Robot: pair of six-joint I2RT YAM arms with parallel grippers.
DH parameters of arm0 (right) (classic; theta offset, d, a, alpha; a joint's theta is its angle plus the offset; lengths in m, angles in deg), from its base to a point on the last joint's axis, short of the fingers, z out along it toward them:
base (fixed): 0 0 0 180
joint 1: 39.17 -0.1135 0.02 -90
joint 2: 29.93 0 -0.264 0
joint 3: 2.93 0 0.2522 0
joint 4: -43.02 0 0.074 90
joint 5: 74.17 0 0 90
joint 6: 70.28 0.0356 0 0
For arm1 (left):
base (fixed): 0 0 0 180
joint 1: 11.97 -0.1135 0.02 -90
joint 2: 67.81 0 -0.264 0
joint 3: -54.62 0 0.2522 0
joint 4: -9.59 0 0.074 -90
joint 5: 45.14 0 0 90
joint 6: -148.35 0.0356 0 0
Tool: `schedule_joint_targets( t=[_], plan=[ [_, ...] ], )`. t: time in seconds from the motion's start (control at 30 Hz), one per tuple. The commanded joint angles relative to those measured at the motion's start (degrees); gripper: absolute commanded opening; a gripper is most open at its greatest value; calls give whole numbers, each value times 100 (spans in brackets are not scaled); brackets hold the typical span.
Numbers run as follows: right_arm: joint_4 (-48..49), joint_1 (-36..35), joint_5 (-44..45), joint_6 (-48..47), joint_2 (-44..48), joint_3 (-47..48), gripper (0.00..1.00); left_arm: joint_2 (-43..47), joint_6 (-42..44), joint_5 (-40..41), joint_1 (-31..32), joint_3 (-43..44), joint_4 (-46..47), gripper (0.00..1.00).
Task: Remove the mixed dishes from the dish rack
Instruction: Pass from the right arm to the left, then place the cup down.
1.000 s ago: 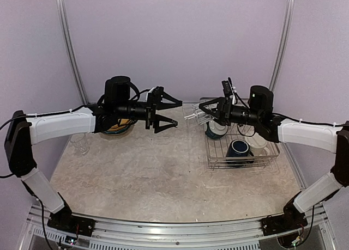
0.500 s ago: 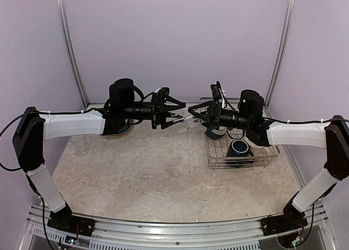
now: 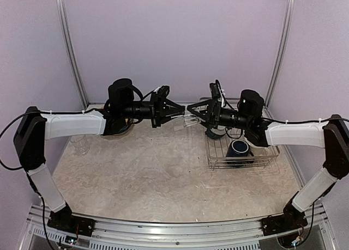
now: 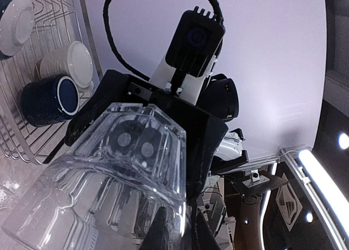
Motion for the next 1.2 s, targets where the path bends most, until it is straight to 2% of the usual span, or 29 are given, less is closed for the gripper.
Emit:
schedule_joint_targets(
  t=[0.0,0.1,0.2,0.33,0.43,0.6,0.77,1.0,1.17],
  plan=[
    [-465,-45,212,-458,-44,47,76,65,-9,38,-88,-126,-58,0],
    [-938,-36,394,-745,33,178,90,194,175,94,-167,-180,-403,0],
    [-1426,1,586,-1039,117,318,99,351,447,142,-296,-228,-852,0],
    [-1835,66,682,-1288,174,423,100,616,1023,228,-512,-273,-1794,0],
    [-2157,105,792,-1501,208,467,100,875,1729,487,-720,-196,-3042,0],
    [-2630,148,1034,-1734,272,448,100,1297,3088,1522,-1170,234,-5746,0],
    [-2784,180,1110,-1808,336,367,100,1668,3977,2506,-1870,548,-7540,0],
    [-2892,214,1094,-1842,360,366,99,1857,4871,3925,-2994,1193,-9245,0],
    [-2930,227,1116,-1841,407,334,99,1549,5352,5131,-3390,1543,-9910,0]
  ],
)
